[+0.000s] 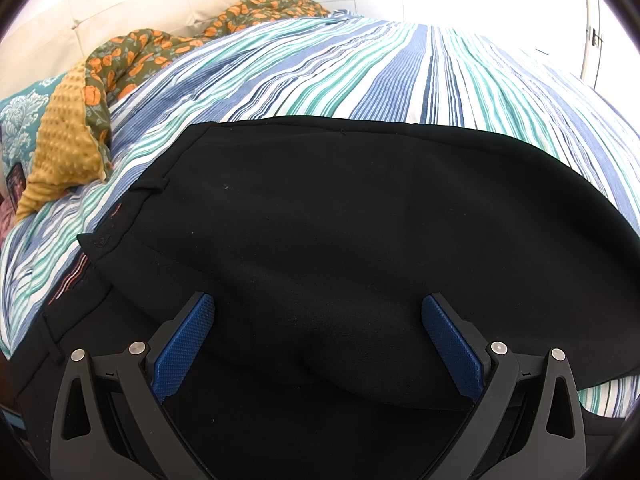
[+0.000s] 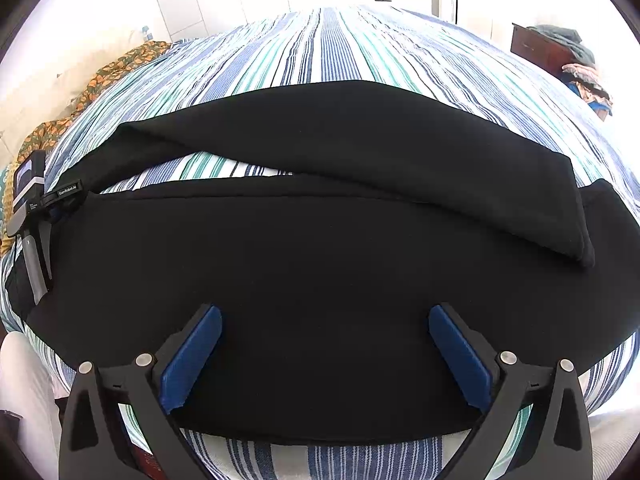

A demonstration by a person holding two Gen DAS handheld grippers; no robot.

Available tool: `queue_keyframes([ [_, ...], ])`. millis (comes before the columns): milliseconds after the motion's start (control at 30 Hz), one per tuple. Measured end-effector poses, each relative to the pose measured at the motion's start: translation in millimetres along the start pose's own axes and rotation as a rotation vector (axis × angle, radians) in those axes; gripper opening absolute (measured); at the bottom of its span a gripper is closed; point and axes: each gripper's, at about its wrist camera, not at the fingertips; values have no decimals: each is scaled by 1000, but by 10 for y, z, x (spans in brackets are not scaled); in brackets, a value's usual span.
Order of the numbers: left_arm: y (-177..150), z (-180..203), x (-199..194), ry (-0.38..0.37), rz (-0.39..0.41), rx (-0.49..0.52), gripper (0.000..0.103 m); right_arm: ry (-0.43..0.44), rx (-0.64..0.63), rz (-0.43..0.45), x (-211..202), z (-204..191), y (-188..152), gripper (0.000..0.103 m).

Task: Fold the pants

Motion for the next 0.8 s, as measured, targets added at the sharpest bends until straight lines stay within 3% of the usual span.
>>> queue_keyframes([
  [33, 2, -2, 2, 0, 0, 0, 103, 8, 13, 9, -48, 20, 20, 100],
  [167, 1, 0, 0, 0, 0, 0, 103, 123, 182, 193, -439, 346, 40, 99],
  [300, 1, -1, 1, 0, 0, 0, 103, 329, 349, 131, -222, 663, 105, 96],
  [400, 0, 0, 0, 0, 0, 0, 103, 297, 476, 151, -118, 918, 202, 92],
  [500, 2, -1, 2, 0, 0, 0, 103, 239, 689, 182, -75, 1288, 231, 90],
  [567, 2, -1, 2, 0, 0, 0, 103, 240, 783, 173, -12, 1454, 257, 84],
  [667, 3, -2, 2, 1, 0, 1, 103, 148, 790, 113, 78, 1538, 343, 43],
  [700, 4, -6, 2, 1, -1, 1, 103, 107, 775, 103, 90, 1562, 365, 14],
  [800, 1, 0, 5, -1, 0, 0, 103, 128, 772, 120, 42, 1618, 359, 7],
])
Point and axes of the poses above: each gripper's, at about its wrist camera, not at the fingertips, and x roughly the way its jaws point, z to its right, y to its top, and after that the axes turned 5 degrees about -z, right-handed
